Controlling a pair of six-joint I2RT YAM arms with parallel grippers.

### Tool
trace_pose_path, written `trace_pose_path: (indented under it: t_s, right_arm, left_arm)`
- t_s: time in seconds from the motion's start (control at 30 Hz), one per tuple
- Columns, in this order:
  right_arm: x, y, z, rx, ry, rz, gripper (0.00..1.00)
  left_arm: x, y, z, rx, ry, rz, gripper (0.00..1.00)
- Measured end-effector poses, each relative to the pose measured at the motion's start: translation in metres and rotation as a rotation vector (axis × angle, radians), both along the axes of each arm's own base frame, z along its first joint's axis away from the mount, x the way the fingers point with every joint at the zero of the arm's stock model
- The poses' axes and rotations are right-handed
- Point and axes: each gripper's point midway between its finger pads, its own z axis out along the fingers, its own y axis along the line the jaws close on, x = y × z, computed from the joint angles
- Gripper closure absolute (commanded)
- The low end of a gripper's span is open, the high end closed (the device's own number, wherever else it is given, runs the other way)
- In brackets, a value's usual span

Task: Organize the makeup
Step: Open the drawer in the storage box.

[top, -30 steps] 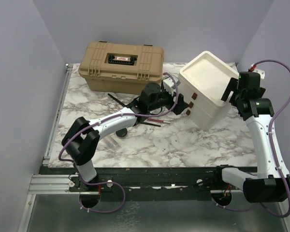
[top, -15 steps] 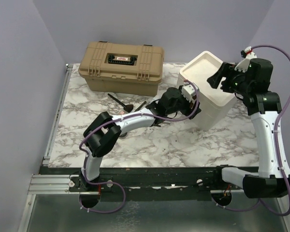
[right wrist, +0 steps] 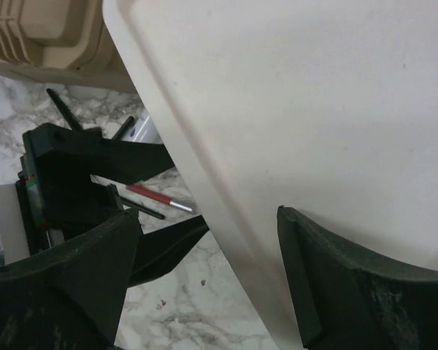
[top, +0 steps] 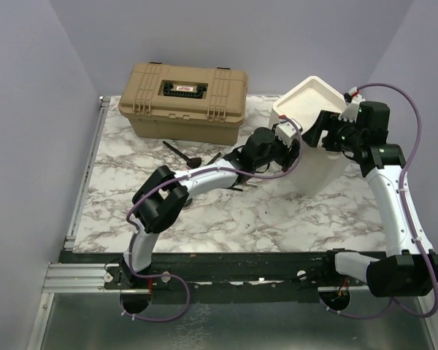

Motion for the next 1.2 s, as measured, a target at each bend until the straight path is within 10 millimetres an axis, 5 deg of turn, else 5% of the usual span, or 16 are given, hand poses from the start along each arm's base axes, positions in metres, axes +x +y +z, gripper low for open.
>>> trace_pose_path:
  t_s: [0.37,0.6,1.2]
  right_arm:
    - [0.003,-0.012,-0.010,-0.042,-0.035,-0.058,0.16]
    - [0.006,-0.022,-0.011,-0.070,-0.038,-0.110,0.16]
    - [0.006,-0.045,-0.012,-0.112,-0.044,-0.250,0.16]
  left_arm:
    - [0.016,-0.001,0.000,0.022,0.007,0.033,0.69]
    - [0.016,-0.004,-0.001,0.014,0.027,0.029,1.00]
    - [-0.009,-0.010,0.000,-0.029,0.083,-0.039,1.00]
